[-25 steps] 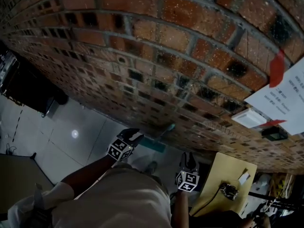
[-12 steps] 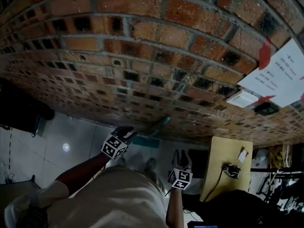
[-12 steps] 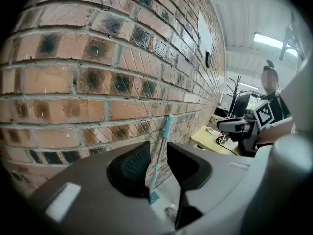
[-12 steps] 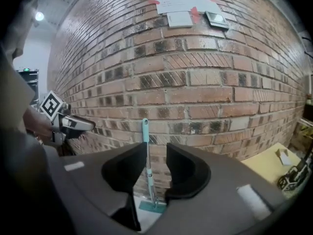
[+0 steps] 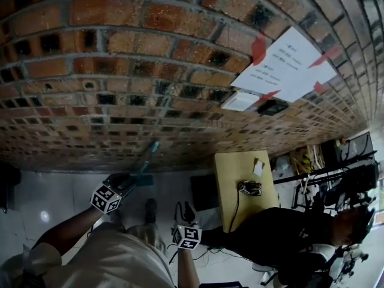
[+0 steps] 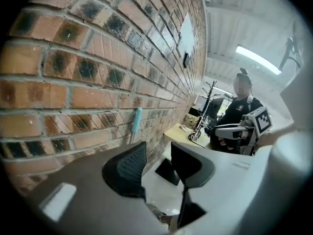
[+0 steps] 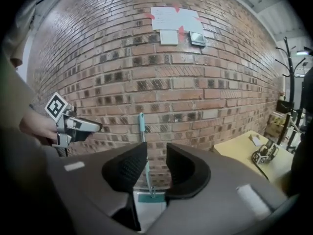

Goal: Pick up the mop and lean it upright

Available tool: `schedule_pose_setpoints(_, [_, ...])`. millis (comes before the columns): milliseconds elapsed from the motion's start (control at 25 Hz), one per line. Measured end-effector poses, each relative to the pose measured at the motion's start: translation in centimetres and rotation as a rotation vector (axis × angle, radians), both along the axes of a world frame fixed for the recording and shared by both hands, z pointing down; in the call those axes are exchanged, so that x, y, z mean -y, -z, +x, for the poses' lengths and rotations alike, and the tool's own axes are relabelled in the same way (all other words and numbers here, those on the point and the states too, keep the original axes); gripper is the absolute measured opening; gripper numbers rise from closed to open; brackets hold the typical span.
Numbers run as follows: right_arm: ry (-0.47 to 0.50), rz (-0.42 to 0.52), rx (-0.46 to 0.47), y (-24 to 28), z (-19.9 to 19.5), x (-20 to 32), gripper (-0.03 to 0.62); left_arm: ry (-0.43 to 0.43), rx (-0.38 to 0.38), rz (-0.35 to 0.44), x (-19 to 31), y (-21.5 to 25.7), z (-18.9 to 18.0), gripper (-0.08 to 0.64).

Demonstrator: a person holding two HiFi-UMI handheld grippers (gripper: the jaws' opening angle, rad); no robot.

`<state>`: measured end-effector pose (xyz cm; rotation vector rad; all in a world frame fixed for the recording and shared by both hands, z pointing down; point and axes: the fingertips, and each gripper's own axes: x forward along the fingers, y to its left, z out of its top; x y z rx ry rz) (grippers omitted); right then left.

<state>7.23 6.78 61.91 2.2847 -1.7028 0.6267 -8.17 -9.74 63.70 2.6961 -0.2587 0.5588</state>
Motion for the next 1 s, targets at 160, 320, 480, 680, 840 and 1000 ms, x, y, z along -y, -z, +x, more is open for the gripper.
schedule_pose_setpoints(160, [-0.082,-0.015,0.024,-0.6,-0.6,-3.9,0.120,-0.077,-0.024,-0.027,-3.4,-0.4,2.2,0.176])
schedule_pose_setpoints(320, [-0.146,0.000,0.080,-2.1,-1.3,-6.5,0.098,-0.151,-0.032,-0.021,-7.1,0.2,3.3,0.172])
schedule_pose_setpoints(480, [-0.127,0.051,0.118,-1.9,-1.8,-6.8,0.098,-0.178,-0.009,0.021,-9.4,1.0,2.6,0.170])
schedule_pose_setpoints(680, [-0.057,0.147,0.106,0.8,0.2,-7.3,0.086,-0.116,0.018,0.044,-10.8,2.0,1.9,0.170])
schedule_pose_setpoints(840, [-0.037,0.197,0.093,3.0,1.3,-9.2,0.086,-0.047,0.037,0.032,-12.3,2.5,0.7,0.155])
schedule_pose_setpoints(1000, [-0.030,0.252,0.135,4.5,1.4,-13.2,0.089,-0.021,0.076,0.053,-15.4,2.2,0.2,0.154])
